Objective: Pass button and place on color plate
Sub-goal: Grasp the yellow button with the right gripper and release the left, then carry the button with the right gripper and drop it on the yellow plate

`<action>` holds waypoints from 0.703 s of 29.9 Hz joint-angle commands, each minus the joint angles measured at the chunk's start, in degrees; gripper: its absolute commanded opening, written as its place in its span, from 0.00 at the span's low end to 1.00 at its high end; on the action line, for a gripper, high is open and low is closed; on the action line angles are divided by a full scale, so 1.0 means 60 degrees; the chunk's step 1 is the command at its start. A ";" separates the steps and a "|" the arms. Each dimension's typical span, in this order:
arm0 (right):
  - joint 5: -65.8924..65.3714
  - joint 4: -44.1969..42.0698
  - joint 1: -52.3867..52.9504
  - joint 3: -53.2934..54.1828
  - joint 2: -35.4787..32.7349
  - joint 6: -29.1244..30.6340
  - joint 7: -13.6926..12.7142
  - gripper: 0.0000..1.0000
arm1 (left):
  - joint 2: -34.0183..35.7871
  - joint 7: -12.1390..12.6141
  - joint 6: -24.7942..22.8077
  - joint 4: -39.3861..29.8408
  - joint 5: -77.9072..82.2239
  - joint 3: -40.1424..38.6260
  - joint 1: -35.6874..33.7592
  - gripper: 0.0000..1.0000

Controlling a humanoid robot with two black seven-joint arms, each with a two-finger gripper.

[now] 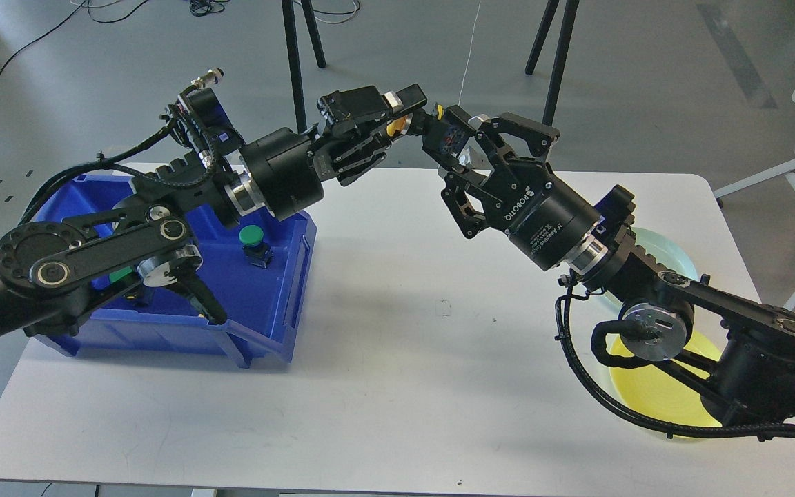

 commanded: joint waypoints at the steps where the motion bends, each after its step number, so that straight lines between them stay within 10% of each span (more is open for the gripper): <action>1: 0.0010 0.0084 -0.0025 0.0027 -0.0068 -0.0024 0.0005 0.01 | -0.0036 0.0010 -0.0002 -0.0010 -0.0038 -0.0093 0.0099 0.66; 4: 0.0010 0.0114 -0.0054 0.0027 -0.0098 -0.0024 0.0005 0.01 | -0.0036 0.0010 -0.0118 -0.0010 -0.0096 -0.0341 0.0230 0.97; 14: 0.0010 0.0845 -0.1969 0.1342 -0.0565 -0.3153 0.0005 0.00 | 0.0490 0.0010 -0.1129 0.0721 -0.0111 -0.1748 0.0889 0.99; 21: -0.0121 0.1872 -0.4110 0.1390 -0.4150 -0.6407 0.0005 0.00 | 0.2365 0.0010 -0.1100 0.1219 0.0210 -0.1837 0.1286 0.99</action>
